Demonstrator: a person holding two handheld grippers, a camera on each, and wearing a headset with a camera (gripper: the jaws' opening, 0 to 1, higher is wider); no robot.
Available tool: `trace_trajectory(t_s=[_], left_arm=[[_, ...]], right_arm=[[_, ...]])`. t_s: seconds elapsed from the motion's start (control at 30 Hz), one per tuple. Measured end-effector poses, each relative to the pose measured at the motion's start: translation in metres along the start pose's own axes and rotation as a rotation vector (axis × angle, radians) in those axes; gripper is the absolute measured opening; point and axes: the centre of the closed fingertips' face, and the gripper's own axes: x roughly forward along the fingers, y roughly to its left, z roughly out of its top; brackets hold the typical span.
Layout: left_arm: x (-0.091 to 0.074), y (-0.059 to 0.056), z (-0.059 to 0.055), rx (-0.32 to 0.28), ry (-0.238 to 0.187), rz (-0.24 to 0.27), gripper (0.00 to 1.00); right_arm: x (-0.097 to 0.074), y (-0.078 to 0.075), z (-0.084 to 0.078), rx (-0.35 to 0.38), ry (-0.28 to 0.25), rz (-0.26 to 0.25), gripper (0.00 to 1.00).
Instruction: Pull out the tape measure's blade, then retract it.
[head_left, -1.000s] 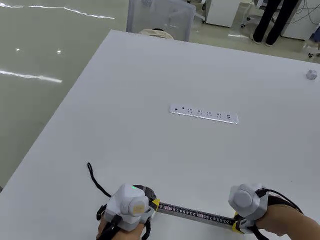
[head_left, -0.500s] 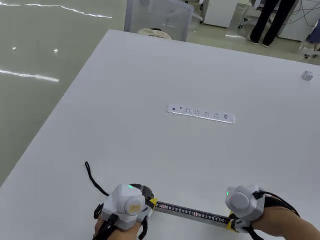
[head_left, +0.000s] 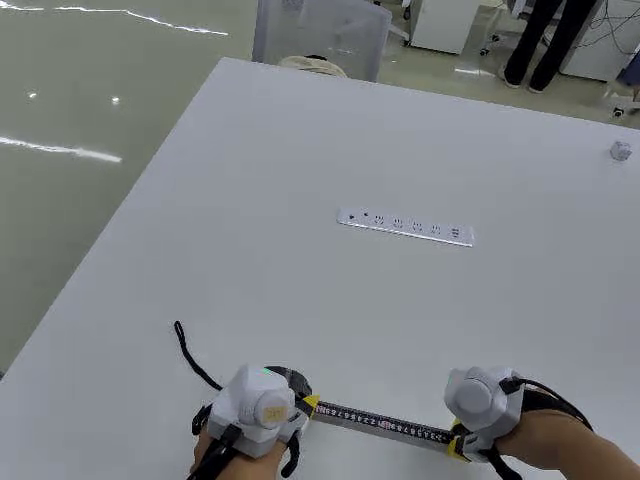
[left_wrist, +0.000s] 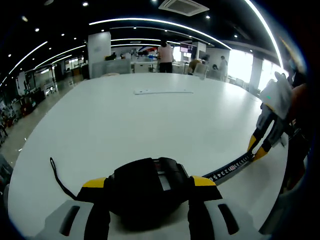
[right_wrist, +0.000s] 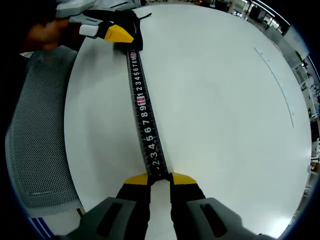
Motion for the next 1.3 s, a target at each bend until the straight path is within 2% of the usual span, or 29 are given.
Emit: trace_trajectory(t_s=[0.77,1.3], left_arm=[[0.0,0.0,-0.001,0.0,0.003,-0.003,0.6],[0.0,0.0,-0.001,-0.002,0.005,-0.005,0.6]], right_arm=[[0.002,0.005,0.016,-0.006,-0.013,0.012,0.14],[0.008,0.009,0.034,-0.021,-0.035,0.015,0.14]])
